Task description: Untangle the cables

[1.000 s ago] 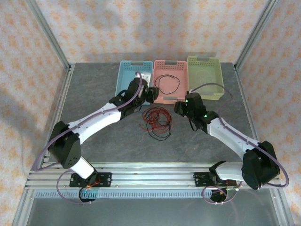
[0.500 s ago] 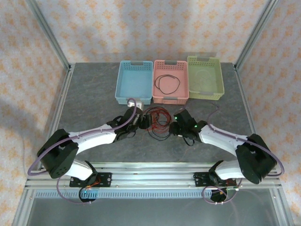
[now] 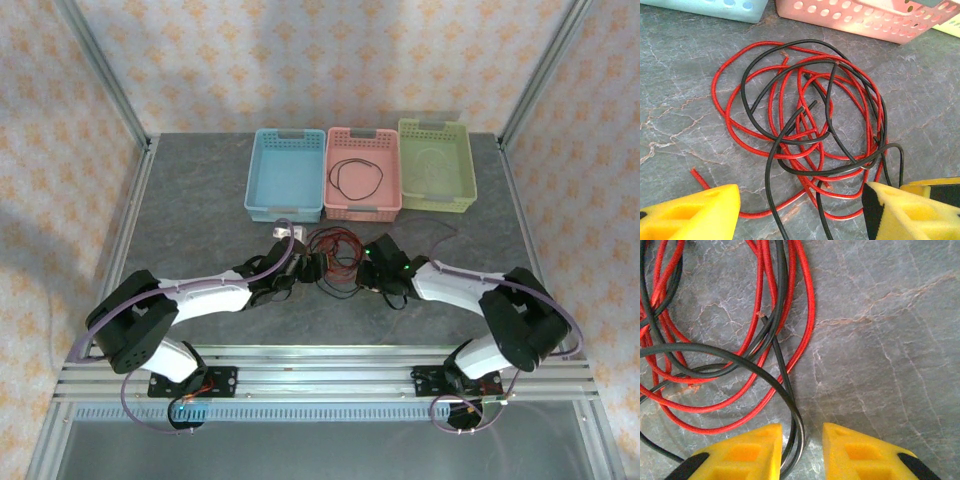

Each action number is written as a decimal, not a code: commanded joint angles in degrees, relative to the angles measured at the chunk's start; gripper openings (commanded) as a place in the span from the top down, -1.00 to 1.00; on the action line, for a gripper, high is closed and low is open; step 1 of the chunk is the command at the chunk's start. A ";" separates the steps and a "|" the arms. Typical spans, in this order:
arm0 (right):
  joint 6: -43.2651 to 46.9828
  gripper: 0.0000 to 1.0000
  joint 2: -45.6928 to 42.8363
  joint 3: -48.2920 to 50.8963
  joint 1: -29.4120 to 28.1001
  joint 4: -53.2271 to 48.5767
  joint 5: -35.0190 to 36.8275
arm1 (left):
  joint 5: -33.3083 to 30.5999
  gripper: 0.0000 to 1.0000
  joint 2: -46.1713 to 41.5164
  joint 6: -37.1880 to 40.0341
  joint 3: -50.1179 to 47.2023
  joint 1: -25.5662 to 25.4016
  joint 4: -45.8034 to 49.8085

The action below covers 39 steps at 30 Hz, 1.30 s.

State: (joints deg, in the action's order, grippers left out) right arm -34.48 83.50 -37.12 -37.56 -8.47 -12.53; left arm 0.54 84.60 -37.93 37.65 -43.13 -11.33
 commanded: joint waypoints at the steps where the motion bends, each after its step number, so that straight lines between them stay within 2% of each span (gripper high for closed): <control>1: -1.29 0.46 1.03 -1.38 -0.23 1.83 0.23 | -2.03 -0.33 0.74 0.13 0.83 -0.32 -0.20; 13: -1.92 0.57 2.86 -2.08 0.21 3.72 1.17 | -3.34 -0.30 2.44 0.50 2.57 -0.37 1.31; 22: -0.63 0.83 0.22 -2.14 0.24 2.61 2.68 | -3.61 -0.33 4.09 1.13 4.83 -0.37 2.10; 25: 0.87 0.88 -2.43 -2.14 0.21 1.53 3.70 | -3.03 -0.74 5.01 1.61 5.64 -0.32 2.02; 30: 6.04 0.88 -7.23 -2.87 0.21 -1.02 4.06 | -2.42 -0.98 6.96 2.03 7.06 -0.37 2.19; 39: 15.49 0.97 -14.83 -4.68 0.21 -5.27 3.29 | -2.46 -0.98 9.83 2.25 8.70 -0.37 2.35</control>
State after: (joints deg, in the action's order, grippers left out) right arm -23.42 70.83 -39.57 -37.56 -10.90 -10.46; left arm -1.08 93.23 -36.36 44.53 -43.13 -9.72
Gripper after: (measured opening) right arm 0.044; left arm 0.991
